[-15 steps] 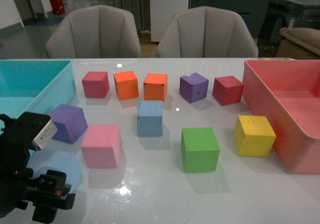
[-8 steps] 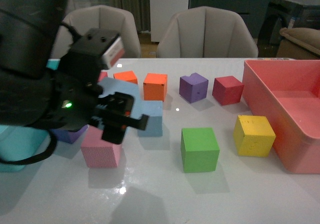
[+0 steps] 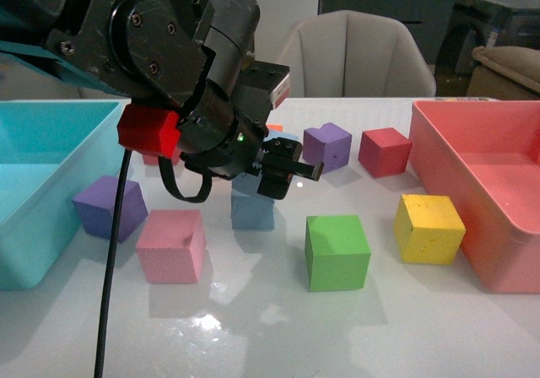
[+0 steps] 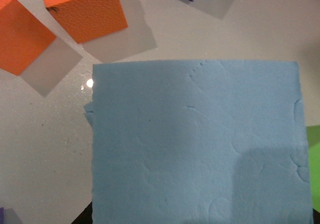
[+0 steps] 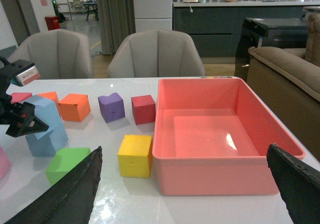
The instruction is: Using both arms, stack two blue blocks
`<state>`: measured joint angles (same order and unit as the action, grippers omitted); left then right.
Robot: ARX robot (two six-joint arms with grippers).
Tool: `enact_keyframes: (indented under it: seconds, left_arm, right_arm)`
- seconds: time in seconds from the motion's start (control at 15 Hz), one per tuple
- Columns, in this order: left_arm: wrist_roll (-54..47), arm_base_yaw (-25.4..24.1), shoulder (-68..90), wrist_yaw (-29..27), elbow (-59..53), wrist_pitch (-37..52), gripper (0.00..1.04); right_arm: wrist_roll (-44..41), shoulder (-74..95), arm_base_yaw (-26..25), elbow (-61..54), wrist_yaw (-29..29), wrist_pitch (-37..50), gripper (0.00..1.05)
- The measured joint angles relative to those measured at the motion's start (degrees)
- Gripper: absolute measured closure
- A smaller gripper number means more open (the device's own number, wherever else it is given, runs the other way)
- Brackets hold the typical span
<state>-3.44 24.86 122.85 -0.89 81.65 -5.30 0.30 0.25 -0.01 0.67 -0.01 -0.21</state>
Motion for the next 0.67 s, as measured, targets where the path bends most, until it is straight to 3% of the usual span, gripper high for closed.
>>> enact_keyframes:
  seconds: [0.2, 0.67]
  left_arm:
    - [2.21, -0.72, 3.58, -2.12, 6.05, -2.21, 0.56]
    - [4.52, -1.42, 5.57, -2.8, 6.43, -1.97, 0.56]
  right_arm:
    - [0.0, 0.0, 0.0, 0.0, 0.0, 0.0, 0.06]
    - [0.0, 0.0, 0.0, 0.0, 0.0, 0.0, 0.06]
